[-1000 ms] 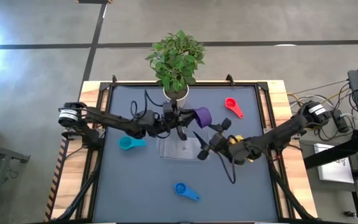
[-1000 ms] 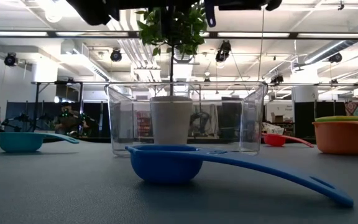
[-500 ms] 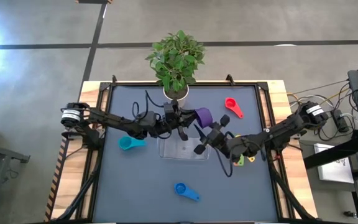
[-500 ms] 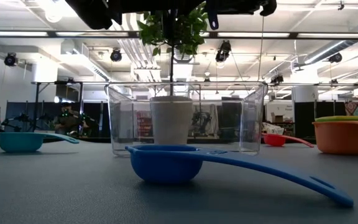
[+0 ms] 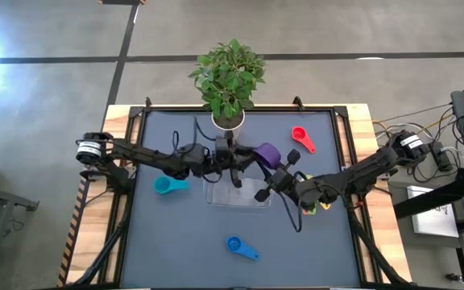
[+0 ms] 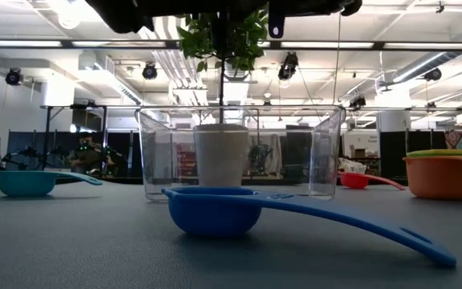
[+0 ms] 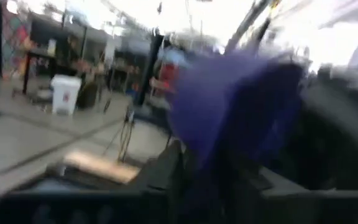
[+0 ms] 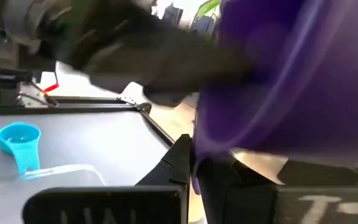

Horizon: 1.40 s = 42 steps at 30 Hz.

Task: Nest measuring cups in basket
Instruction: Stack the violet measuring cup on top of the green measuring cup

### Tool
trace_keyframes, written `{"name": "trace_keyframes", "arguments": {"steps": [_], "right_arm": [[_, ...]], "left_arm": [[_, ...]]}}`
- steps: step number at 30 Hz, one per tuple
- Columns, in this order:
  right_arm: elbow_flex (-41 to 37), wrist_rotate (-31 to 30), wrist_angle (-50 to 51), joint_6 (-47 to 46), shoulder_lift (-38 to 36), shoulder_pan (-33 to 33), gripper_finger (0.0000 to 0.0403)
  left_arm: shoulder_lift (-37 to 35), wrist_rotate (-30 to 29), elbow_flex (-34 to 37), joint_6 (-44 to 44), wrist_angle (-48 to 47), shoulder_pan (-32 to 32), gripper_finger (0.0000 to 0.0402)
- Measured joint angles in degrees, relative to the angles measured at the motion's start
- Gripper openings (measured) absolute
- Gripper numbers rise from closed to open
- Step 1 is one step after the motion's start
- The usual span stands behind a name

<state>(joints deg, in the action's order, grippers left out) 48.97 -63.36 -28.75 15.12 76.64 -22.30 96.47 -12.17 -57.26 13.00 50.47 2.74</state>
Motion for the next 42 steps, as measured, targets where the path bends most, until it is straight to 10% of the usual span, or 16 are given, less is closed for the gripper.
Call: {"name": "trace_keyframes", "arguments": {"steps": [9,20,42], "right_arm": [[0.77,4.84,45.17,-37.05,-15.4,-6.47,0.0007],[0.13,37.45,76.19,-78.56,-27.2,-11.42,0.0007],[-23.88,44.52,58.67,-99.53,-44.19,-13.97,0.0008]], "left_arm": [[-6.77,-2.1,0.14,-0.51,-13.54,-0.17,0.0232],[-9.98,-2.85,0.12,-1.82,-20.83,-0.13,0.0265],[-9.67,-2.66,0.38,-2.46,-24.01,0.66,0.0262]]}}
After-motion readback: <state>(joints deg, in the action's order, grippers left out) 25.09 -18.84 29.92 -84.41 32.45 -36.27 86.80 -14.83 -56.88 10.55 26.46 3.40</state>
